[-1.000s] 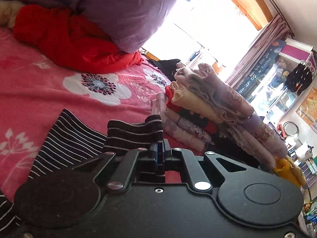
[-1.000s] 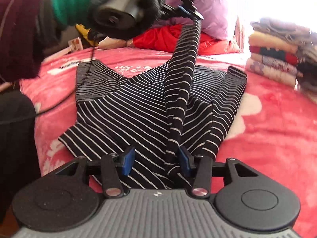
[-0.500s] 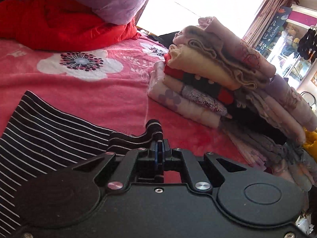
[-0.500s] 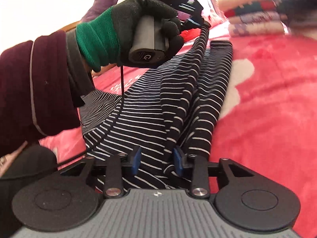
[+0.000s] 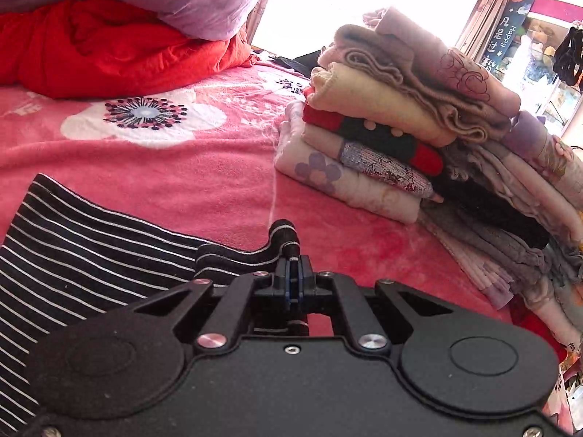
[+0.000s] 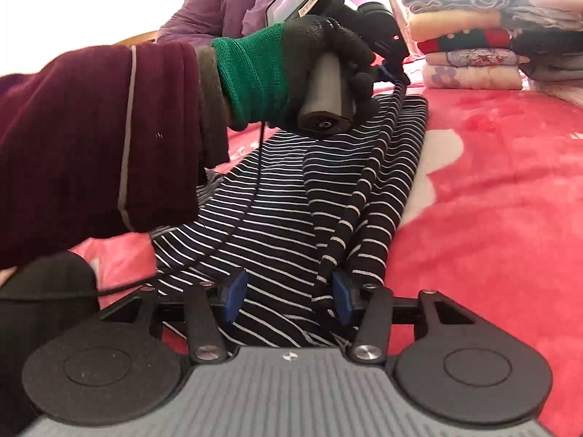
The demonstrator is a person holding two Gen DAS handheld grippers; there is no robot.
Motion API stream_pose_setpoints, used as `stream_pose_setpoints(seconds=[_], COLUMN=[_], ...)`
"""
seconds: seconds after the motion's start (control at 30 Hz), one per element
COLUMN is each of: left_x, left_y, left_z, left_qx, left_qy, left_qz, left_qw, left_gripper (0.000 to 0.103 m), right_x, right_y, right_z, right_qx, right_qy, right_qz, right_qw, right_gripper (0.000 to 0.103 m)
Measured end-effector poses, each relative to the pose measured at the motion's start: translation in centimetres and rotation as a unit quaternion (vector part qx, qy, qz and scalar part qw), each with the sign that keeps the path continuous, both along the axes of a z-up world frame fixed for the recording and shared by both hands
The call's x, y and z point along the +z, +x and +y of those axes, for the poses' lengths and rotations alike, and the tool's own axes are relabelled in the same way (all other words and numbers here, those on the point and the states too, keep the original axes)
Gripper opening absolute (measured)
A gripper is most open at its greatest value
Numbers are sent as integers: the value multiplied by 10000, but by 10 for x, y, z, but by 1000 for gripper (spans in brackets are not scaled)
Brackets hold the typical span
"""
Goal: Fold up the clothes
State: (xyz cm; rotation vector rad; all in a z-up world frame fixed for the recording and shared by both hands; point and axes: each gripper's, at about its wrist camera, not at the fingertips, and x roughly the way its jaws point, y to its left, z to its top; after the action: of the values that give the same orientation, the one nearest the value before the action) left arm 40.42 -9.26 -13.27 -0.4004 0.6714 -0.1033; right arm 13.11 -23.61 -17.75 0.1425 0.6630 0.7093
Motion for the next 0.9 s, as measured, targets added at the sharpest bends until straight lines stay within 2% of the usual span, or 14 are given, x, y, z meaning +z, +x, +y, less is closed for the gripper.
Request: stream_pose_setpoints(seconds=[0.13, 0.23, 0.33, 0.47, 0.6, 0.77, 0.9], left_x=[6, 7, 5, -3, -6, -12, -22], left_y=[0, 2, 4, 7, 8, 12, 17], left_z=[0, -3, -6, -9, -13, -23, -39], left_qx=[-27, -31, -54, -87, -98, -184, -397], left_qy=[38, 80, 160, 257, 369, 675, 1257], left_qz=[-67, -71, -42, 3, 3, 79, 220], left_qw=[10000, 9999, 9998, 9996, 9993, 9975, 9910], left_gripper=[2, 2, 2, 2, 2, 2, 2], right_x=[10, 2, -6, -5, -6, -6, -5], right_y=[-8, -2, -2, -12, -15, -12, -11], right_z=[-14, -15, -9, 6, 14, 12, 10], right_qx=[-244, -259, -141, 80, 173, 192, 203], right_qy=[110, 130, -60, -680, -923, -854, -770], right_qz=[-188, 11, 168, -222, -317, -271, -199], right_qw=[9995, 9996, 9997, 9974, 9951, 9958, 9966], right_gripper=[50, 51, 52, 53, 54, 58, 60])
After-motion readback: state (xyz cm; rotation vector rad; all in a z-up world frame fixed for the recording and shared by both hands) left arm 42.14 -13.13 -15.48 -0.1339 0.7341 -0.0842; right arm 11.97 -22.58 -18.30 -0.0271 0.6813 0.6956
